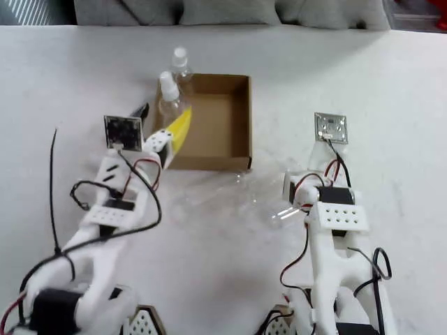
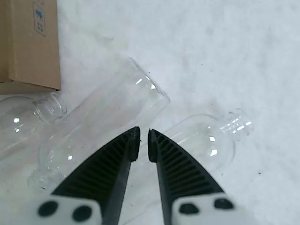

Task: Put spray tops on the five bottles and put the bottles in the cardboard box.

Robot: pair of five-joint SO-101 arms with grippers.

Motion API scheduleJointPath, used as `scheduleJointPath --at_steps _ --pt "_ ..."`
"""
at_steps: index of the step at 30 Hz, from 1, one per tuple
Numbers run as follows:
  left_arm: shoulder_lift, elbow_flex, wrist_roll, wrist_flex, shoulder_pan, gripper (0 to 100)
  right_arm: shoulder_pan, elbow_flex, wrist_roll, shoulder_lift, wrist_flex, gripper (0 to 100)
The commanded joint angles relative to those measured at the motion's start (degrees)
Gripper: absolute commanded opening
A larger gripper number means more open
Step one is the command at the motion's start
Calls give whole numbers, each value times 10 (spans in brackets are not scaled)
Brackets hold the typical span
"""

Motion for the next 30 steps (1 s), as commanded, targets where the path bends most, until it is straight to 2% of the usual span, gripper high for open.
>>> scheduleJointPath --at_steps 1,5,10,11,13,16,22,24,27,30 --pt "-131 16 -28 117 -7 308 2 -3 6 -11 -9 21" --pt "-222 4 -28 262 -23 262 2 -3 5 -11 -9 21" --pt "-316 -46 -28 408 -41 31 2 -2 5 -11 -9 21" --pt "-330 -55 -28 431 -45 14 2 -2 5 -11 -9 21" --pt "-356 -69 -25 475 -57 54 2 -2 5 -11 -9 21" --pt "-382 -90 -25 547 -89 32 2 -2 6 -11 -7 21" --pt "-388 -107 -18 657 -232 24 2 -2 5 -16 1 20" --pt "-382 -84 12 673 -262 24 1 -4 4 -17 20 21" --pt "-348 -47 43 671 -270 24 -9 -7 2 -23 36 21" --pt "-285 -47 45 670 -270 24 -54 -7 2 -49 61 21"
